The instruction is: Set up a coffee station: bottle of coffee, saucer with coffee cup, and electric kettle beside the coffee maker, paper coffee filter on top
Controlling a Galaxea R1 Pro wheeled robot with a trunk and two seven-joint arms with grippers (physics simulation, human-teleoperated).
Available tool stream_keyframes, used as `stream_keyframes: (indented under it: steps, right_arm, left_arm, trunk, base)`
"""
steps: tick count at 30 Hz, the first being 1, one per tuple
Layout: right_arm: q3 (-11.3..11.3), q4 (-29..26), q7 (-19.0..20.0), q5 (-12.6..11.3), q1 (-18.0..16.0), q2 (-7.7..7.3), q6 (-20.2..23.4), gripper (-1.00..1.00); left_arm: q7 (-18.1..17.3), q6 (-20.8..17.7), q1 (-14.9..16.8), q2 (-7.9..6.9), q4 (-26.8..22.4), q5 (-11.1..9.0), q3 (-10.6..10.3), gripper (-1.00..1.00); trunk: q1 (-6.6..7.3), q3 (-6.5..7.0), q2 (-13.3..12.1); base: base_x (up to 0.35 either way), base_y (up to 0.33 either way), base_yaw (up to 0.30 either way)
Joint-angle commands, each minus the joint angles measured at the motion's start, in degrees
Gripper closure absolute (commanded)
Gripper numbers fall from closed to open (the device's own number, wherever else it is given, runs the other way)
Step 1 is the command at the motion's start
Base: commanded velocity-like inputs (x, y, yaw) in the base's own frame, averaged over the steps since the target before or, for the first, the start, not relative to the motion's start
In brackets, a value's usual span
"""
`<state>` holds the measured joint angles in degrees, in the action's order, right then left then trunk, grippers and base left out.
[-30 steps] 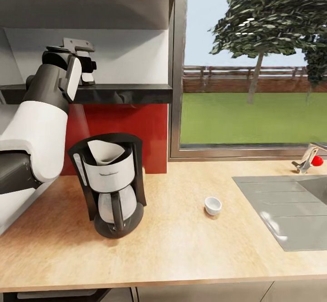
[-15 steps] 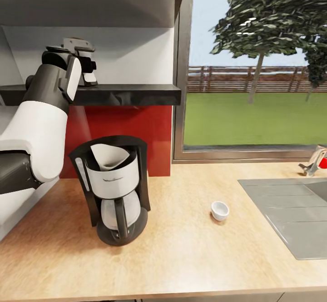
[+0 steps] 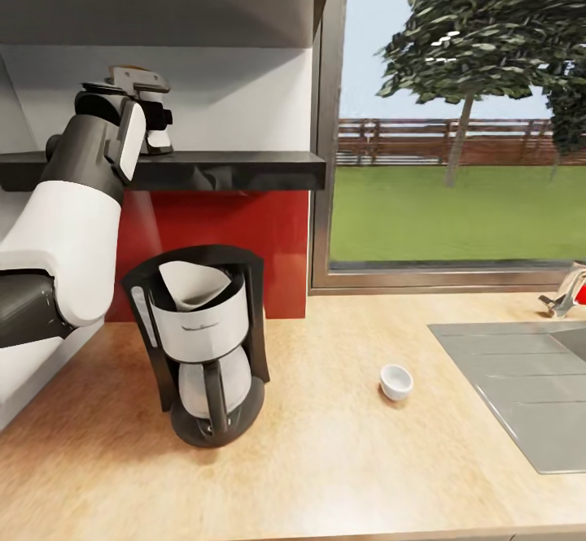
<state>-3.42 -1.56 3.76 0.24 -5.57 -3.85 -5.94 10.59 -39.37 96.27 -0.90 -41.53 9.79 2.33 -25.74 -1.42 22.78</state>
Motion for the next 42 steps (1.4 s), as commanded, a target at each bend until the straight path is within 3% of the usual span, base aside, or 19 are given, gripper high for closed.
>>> stream_keyframes:
  steps: [1, 15, 16, 42]
  right_arm:
    - [-0.4, 0.1, 0.3, 0.0, -0.1, -0.02, -0.2, -1.00]
    - [-0.4, 0.1, 0.3, 0.0, -0.1, -0.05, -0.2, -1.00]
    - [-0.4, 0.1, 0.3, 0.0, -0.1, -0.07, -0.2, -1.00]
    - [-0.4, 0.1, 0.3, 0.0, -0.1, -0.10, -0.2, -1.00]
  left_arm:
    - [-0.1, -0.3, 0.1, 0.02, 0.0, 0.4, 0.1, -1.00]
    - [-0.2, -0.4, 0.0, 0.09, -0.1, 0.4, 0.1, -1.00]
    - [-0.2, -0.4, 0.0, 0.06, 0.0, 0.4, 0.0, 1.00]
    - [-0.1, -0.5, 0.0, 0.01, 0.0, 0.4, 0.1, 1.00]
  trunk:
    - [-0.04, -0.14, 0.1]
    - [-0.04, -0.14, 0.1]
    - [-0.04, -0.14, 0.1]
    - [-0.04, -0.14, 0.1]
  base:
    - [0.057, 0.000, 0.000]
    - [0.008, 0.000, 0.000]
    - [0.000, 0.000, 0.000]
    - [0.000, 0.000, 0.000]
